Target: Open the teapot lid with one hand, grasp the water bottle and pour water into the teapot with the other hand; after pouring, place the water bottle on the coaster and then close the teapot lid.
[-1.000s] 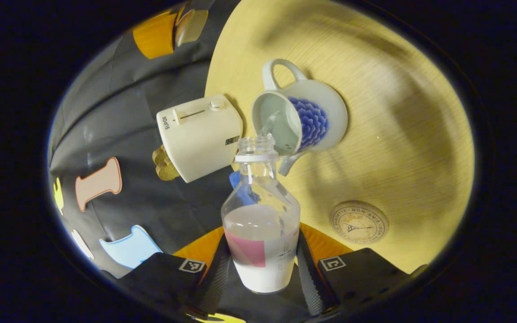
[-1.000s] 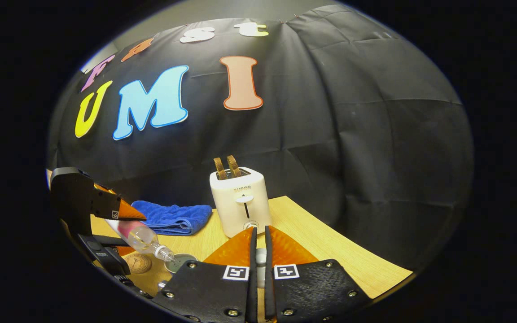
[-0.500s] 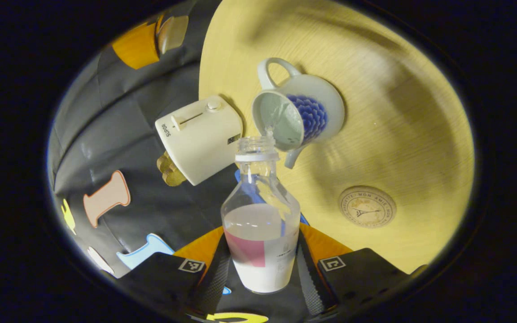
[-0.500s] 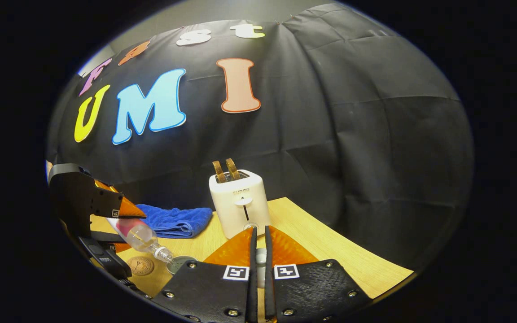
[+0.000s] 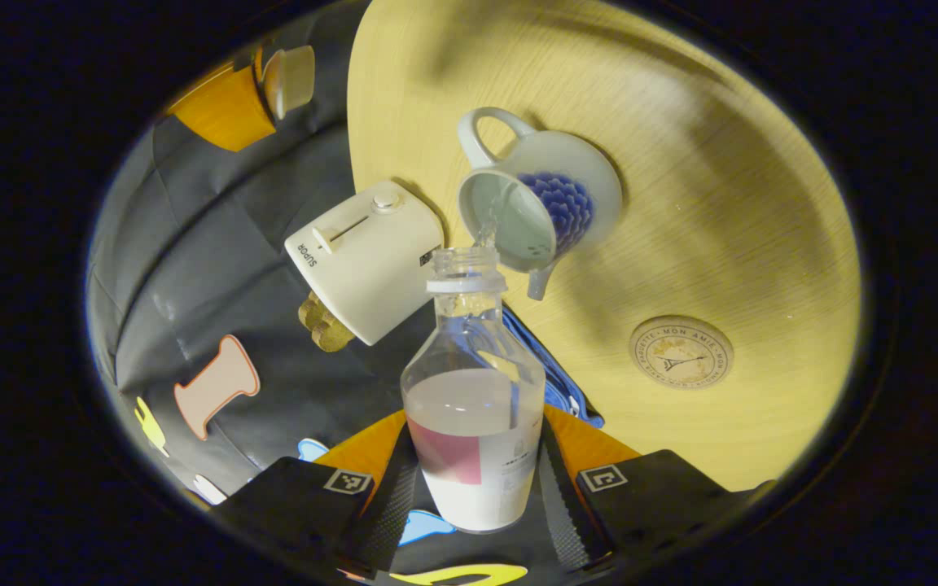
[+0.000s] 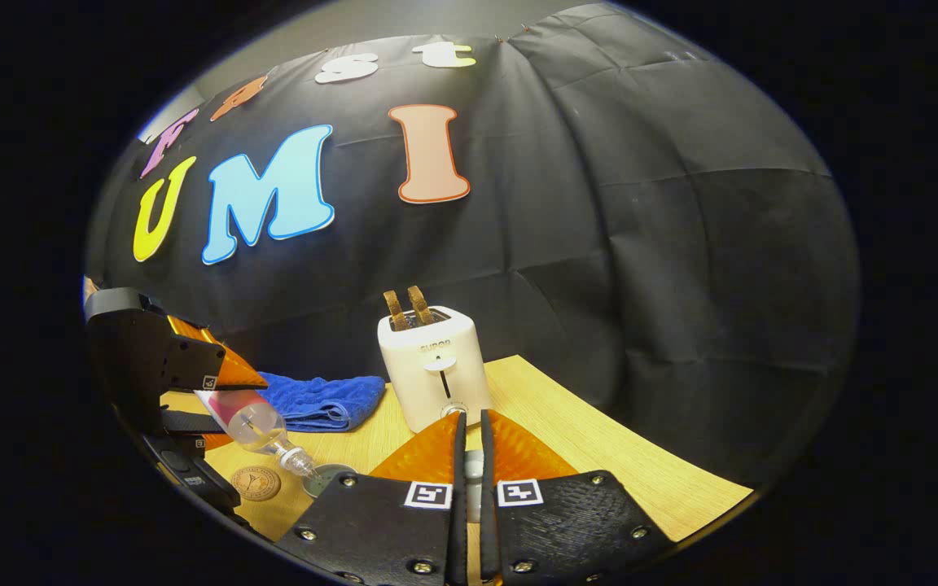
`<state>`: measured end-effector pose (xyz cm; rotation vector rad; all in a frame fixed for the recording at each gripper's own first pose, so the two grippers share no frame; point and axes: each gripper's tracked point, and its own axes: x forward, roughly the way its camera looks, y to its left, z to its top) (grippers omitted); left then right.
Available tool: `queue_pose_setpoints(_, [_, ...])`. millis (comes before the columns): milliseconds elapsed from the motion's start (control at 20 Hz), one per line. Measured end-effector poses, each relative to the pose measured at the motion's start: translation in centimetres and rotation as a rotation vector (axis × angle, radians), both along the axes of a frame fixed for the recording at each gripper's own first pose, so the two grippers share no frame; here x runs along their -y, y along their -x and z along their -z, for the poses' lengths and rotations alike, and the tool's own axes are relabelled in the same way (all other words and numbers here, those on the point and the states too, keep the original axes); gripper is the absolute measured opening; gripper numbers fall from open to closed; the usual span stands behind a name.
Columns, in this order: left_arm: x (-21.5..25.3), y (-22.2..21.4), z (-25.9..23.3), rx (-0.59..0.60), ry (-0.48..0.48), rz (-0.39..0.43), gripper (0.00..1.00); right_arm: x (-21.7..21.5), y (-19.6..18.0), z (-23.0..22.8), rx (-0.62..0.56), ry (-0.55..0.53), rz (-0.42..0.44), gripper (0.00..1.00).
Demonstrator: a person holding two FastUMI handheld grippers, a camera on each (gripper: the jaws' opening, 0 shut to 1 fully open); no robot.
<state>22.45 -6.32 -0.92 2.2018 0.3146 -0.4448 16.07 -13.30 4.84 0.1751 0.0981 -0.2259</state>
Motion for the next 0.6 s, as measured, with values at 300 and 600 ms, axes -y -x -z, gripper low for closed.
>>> queue_pose_setpoints(300, [0.17, 0.02, 0.00, 0.012, -0.042, -0.001, 0.83, -0.11, 0.05, -0.02, 0.002, 0.000, -0.007, 0.06])
queue_pose_setpoints(600, [0.37, 0.40, 0.30, 0.026, -0.119, 0.022, 0.83, -0.05, 0.08, -0.06, 0.003, -0.008, -0.009, 0.06])
